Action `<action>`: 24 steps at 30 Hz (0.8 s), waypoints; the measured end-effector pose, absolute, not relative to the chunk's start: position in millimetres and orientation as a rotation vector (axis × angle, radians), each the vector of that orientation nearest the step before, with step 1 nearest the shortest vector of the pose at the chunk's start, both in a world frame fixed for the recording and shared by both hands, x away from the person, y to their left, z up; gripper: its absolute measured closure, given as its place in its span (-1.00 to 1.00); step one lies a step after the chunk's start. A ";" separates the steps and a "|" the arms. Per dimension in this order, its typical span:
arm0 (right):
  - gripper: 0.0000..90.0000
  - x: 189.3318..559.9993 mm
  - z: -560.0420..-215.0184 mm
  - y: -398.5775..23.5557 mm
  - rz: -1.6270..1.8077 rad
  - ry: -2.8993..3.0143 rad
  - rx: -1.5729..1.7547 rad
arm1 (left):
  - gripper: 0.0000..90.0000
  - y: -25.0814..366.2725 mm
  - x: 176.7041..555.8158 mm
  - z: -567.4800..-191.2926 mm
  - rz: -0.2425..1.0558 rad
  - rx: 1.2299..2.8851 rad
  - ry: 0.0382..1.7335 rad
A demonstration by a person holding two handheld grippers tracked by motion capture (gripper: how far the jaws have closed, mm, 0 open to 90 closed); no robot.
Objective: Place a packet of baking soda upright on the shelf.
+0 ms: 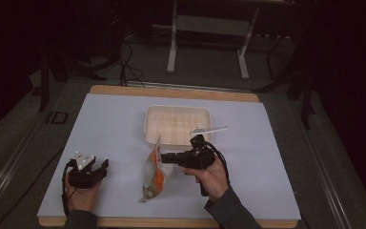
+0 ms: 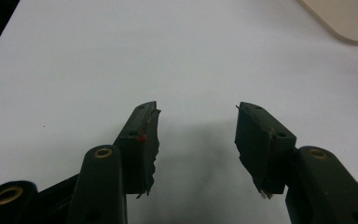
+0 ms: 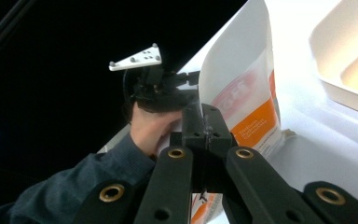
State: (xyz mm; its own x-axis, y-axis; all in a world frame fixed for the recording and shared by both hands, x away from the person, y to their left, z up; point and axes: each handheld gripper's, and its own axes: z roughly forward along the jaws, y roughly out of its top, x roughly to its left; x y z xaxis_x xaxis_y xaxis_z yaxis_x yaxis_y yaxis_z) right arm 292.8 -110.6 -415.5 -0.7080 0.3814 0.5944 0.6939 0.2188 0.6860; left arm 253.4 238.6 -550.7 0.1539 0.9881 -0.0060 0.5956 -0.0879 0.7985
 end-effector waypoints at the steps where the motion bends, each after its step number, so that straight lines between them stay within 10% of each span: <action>1: 1.00 292.6 -414.9 -109.0 -1.484 -2.197 -1.004 | 0.08 238.7 253.4 -550.7 0.750 1.767 1.518; 24: 1.00 288.5 -397.1 -98.5 -1.547 -2.177 -0.963 | 0.08 238.7 253.5 -550.7 0.747 1.766 1.518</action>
